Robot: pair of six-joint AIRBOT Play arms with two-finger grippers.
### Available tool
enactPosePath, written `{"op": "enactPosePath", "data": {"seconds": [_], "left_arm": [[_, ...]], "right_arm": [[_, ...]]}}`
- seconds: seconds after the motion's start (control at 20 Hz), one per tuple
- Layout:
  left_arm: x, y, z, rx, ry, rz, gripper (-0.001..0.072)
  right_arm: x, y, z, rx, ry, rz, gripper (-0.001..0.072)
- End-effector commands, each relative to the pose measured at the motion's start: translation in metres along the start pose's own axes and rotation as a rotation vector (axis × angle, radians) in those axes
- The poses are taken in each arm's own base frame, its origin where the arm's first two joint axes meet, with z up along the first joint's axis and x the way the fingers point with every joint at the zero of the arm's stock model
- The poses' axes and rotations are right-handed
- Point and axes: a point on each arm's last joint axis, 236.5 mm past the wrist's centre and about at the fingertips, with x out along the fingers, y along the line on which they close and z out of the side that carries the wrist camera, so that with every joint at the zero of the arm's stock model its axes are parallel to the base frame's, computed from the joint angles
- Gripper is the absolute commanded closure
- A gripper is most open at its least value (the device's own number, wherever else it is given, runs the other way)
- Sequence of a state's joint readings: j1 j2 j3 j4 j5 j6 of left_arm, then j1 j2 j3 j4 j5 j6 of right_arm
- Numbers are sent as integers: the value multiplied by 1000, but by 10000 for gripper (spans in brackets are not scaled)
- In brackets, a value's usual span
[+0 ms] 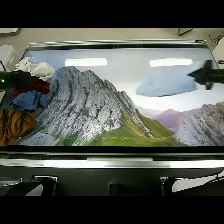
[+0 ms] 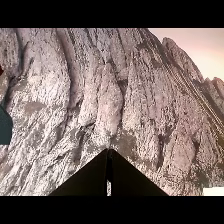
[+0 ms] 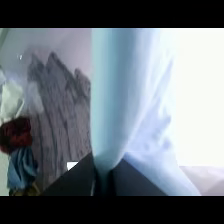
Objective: Fold the clothes and pants, and hang the long-sleeved shirts on hangers.
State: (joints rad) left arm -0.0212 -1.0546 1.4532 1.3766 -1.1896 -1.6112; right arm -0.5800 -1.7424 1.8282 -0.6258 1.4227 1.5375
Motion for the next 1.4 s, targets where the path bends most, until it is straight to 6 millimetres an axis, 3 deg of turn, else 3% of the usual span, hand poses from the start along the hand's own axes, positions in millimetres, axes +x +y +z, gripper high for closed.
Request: {"op": "enactPosePath", "data": {"seconds": [0.0,0.2,0.35,0.45,0.6,0.8,0.95,1.2,1.35], "left_arm": [[0,0,0,-41,0,0,681],[0,0,0,-52,0,0,681],[0,0,0,-74,0,0,681],[0,0,0,-74,0,0,681],[0,0,0,-74,0,0,681],[0,0,0,-74,0,0,681],[1,-1,0,-72,1,-1,681],[1,-8,-2,-58,5,-14,681],[1,-9,-2,-56,6,-16,681]], "right_arm": [[-98,-85,36,165,-173,-130,663],[-189,-184,29,366,-297,-318,662],[-236,-254,-17,540,-262,-536,662],[-253,-290,-57,661,-198,-680,662],[-243,-308,-102,744,-137,-747,662],[-214,-314,-153,793,-114,-754,662],[-212,-325,-182,789,-112,-831,661],[-211,-344,-208,779,-71,-907,661],[-213,-346,-212,778,-58,-925,661]]}}
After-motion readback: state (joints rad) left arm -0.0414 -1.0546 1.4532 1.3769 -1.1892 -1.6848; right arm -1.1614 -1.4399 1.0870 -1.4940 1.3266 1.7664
